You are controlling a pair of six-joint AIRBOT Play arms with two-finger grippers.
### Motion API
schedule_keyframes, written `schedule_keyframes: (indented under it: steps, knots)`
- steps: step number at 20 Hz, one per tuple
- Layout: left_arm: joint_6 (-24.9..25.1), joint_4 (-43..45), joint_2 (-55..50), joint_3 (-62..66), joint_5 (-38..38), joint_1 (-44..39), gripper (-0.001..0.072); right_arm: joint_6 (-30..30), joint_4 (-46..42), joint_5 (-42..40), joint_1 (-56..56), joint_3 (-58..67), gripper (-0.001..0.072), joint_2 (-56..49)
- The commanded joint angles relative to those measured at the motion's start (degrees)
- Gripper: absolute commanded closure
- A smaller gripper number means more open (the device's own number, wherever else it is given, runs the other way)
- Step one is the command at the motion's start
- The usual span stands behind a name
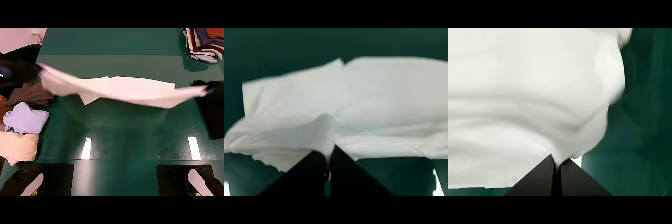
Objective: Fold the shirts.
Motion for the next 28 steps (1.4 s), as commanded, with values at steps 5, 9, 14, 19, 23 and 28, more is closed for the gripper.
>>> schedule_keyframes:
  steps: [5,9,14,19,23,28]
  knots:
    - [-0.3,-0.5,3.3,35.6,-0.4,0.0,0.0677,0.0,-2.4,-5.6,-1.7,34.4,0.0697,8.3]
    - [-0.1,-0.4,3.3,45.2,5.2,0.0,0.0678,0.6,-3.5,-3.5,-6.5,44.1,0.0697,7.8]
    - [-0.1,6.7,-2.0,42.6,-2.2,0.0,0.0678,5.5,-3.4,5.4,-7.0,52.7,0.0698,-1.3]
    - [0.0,12.3,-14.4,29.5,-11.1,0.0,0.0677,6.7,-3.8,14.2,-3.9,41.9,0.0698,-12.3]
    - [0.4,12.1,-26.8,17.5,-12.7,0.0,0.0677,6.7,-9.5,15.1,4.1,30.9,0.0698,-23.8]
    - [3.6,11.6,-41.0,12.7,2.0,0.0,0.0676,7.2,-12.2,10.3,9.9,27.2,0.0698,-41.4]
